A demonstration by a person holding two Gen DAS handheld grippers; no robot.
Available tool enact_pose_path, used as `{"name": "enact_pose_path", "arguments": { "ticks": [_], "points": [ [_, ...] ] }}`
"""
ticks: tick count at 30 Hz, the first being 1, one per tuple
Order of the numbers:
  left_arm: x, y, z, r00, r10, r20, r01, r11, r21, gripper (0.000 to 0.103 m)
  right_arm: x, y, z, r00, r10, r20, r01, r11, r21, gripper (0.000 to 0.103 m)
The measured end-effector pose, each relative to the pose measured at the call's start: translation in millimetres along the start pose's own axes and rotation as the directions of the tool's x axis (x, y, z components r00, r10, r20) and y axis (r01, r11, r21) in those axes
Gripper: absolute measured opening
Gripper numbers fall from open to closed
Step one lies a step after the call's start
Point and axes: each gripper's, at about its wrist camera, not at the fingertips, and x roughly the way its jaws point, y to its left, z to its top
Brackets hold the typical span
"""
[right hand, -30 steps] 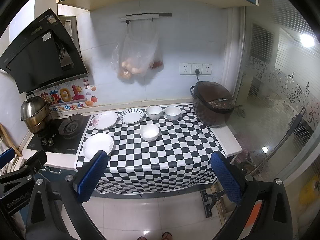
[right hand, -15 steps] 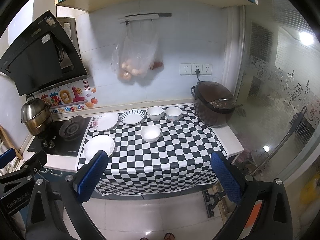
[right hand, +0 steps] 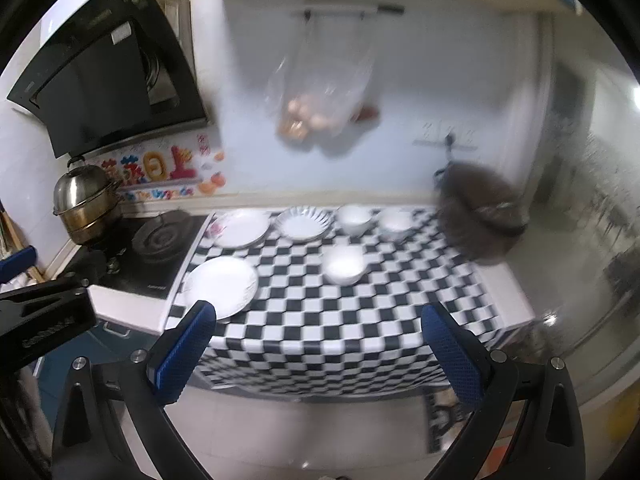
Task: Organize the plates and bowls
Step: 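Move both tools down to the rim of the plain white plate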
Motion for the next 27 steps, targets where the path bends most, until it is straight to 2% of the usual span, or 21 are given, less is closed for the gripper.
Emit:
{"name": "enact_pose_path", "arguments": {
  "ticks": [4,9,14,17,19,20,22,27],
  "points": [
    [48,5,4,0.998,-0.009,-0.067,0.009,1.0,0.008,0.102,53,13,0,0.997,0.031,-0.073,-0.03,0.999,0.013,0.103],
    [113,7,9,0.988,0.003,-0.151,-0.002,1.0,0.008,0.102,141,19,10,0.978,0.097,-0.185,-0.084,0.994,0.075,0.103],
    [185,11,13,0.967,0.006,-0.254,-0.009,1.0,-0.013,0.102,242,24,19,0.932,0.19,-0.31,-0.152,0.978,0.14,0.103],
    [238,14,16,0.942,0.001,-0.335,-0.012,0.999,-0.03,0.102,309,32,24,0.896,0.227,-0.383,-0.18,0.972,0.154,0.103],
    [275,16,16,0.917,-0.012,-0.4,-0.007,0.999,-0.046,0.102,354,38,25,0.865,0.251,-0.435,-0.198,0.966,0.165,0.103],
    [300,19,16,0.896,-0.029,-0.443,0.001,0.998,-0.065,0.102,376,43,26,0.85,0.262,-0.458,-0.207,0.964,0.167,0.103],
    [331,23,16,0.872,-0.037,-0.487,0.001,0.997,-0.075,0.1,418,51,25,0.81,0.289,-0.51,-0.228,0.957,0.18,0.103],
    [411,37,8,0.798,-0.077,-0.598,-0.001,0.992,-0.128,0.094,504,71,20,0.712,0.361,-0.602,-0.285,0.932,0.222,0.102]
  ]
}}
